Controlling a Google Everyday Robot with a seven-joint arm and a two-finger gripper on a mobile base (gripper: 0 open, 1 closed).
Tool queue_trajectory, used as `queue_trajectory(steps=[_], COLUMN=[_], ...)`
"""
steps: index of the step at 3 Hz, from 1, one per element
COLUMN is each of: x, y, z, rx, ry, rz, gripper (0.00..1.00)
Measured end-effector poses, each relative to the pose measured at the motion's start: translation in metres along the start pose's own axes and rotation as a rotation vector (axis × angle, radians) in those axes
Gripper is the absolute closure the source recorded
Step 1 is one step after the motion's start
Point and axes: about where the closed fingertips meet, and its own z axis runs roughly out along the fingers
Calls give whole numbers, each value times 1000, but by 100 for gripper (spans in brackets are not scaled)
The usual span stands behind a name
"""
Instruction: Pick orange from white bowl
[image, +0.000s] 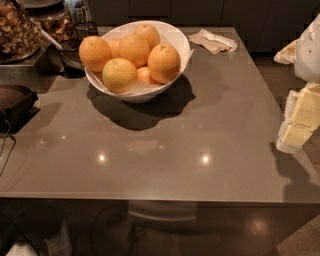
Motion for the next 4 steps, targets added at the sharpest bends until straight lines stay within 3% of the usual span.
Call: queue_trajectory(steps=[1,2,3,4], x=[0,-4,-25,-51], y=[0,-8,-37,-66], z=[0,5,18,29], rx=[0,-14,-44,-43], ry=[0,33,113,123], rz=[0,60,170,215], gripper=[0,0,0,0])
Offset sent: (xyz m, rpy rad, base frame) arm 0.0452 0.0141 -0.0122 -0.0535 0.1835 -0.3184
